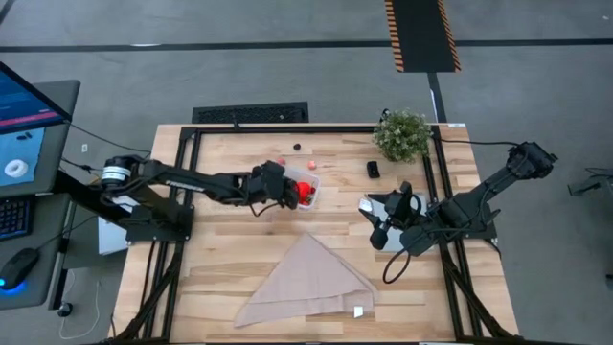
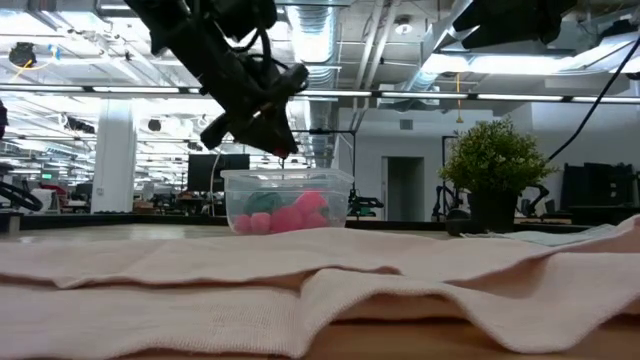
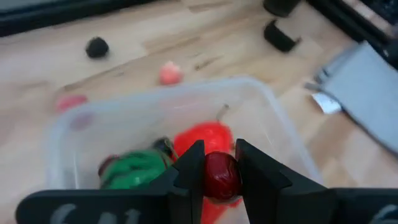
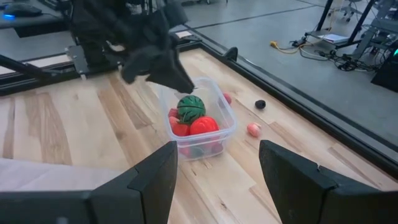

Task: Pick and placing Produce into tupperware
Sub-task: Put the red cherry into the transparent bin, then put the blackberry into the transparent bin

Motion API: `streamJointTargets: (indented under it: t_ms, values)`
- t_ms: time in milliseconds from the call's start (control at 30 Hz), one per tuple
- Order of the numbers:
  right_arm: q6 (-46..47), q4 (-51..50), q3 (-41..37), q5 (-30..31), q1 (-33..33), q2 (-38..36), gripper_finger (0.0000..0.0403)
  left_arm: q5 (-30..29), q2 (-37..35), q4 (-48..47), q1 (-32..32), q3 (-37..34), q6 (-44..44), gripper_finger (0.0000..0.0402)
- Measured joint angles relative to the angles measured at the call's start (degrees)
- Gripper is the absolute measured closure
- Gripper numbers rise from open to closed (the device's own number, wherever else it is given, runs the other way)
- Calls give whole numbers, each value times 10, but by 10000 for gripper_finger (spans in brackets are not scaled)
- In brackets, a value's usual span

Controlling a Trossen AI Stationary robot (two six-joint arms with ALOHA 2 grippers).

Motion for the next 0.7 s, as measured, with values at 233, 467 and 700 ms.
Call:
streamJointTargets:
  t_ms: [233,467,700]
  values:
    - [0,-7,0,0,0,0,153,-1,2,29,18,0,41,294]
    - [-7,-4,0,-1,-1,0,153,-2,2,60,14,0,53,201]
    - [-10,26,0,-1,-24,0,153,-27,-4,108,-3,0,88,164]
